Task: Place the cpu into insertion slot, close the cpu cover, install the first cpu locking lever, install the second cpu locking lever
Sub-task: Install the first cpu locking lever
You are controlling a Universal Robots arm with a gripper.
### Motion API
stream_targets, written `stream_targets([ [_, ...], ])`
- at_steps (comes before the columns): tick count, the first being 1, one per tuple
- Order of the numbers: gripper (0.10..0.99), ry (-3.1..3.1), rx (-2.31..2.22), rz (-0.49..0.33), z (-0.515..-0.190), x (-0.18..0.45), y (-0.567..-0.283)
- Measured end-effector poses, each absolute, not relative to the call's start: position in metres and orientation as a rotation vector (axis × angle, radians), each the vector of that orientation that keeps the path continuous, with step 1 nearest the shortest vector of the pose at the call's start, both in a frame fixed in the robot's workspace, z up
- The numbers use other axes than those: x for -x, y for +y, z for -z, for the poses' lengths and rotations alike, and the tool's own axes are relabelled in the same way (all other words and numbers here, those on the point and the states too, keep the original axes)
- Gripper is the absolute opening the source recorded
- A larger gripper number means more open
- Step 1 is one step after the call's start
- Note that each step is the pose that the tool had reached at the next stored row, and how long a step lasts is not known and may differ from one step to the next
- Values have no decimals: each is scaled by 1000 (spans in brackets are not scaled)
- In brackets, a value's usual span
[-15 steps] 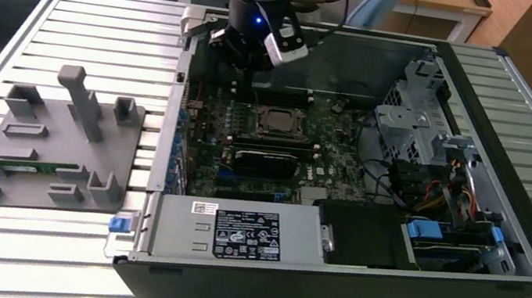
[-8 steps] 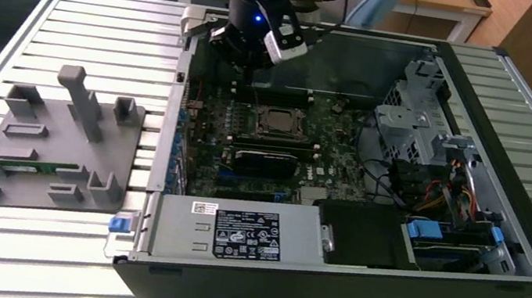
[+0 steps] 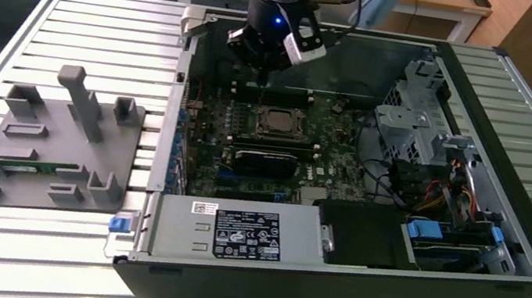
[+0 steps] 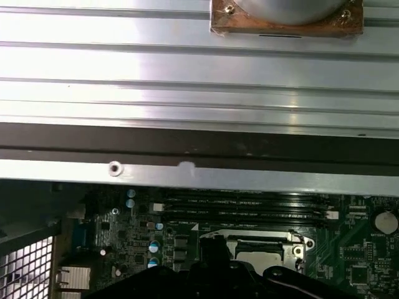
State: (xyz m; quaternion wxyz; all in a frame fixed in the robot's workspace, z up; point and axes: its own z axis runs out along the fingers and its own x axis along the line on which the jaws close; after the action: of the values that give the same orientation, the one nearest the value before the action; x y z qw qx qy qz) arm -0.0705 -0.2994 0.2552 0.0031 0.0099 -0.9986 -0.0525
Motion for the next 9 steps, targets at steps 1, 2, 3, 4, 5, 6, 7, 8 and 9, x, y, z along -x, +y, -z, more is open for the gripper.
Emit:
stream_targets([
  [1, 106, -3130, -31, 165, -255, 68, -299],
  [2, 106, -3130, -31, 165, -255, 67, -299],
  [3, 106, -3130, -31, 165, -255, 67, -299],
  [4, 106, -3130, -31, 165, -255, 67, -299],
  [5, 106, -3130, -31, 165, -254, 66, -299],
  [6, 106, -3130, -31, 167, -254, 66, -299],
  [7, 106, -3130, -31, 176, -254, 66, -299],
  [8, 106, -3129, -31, 196, -253, 65, -299],
  [9, 106, -3128, -30, 217, -253, 64, -300],
])
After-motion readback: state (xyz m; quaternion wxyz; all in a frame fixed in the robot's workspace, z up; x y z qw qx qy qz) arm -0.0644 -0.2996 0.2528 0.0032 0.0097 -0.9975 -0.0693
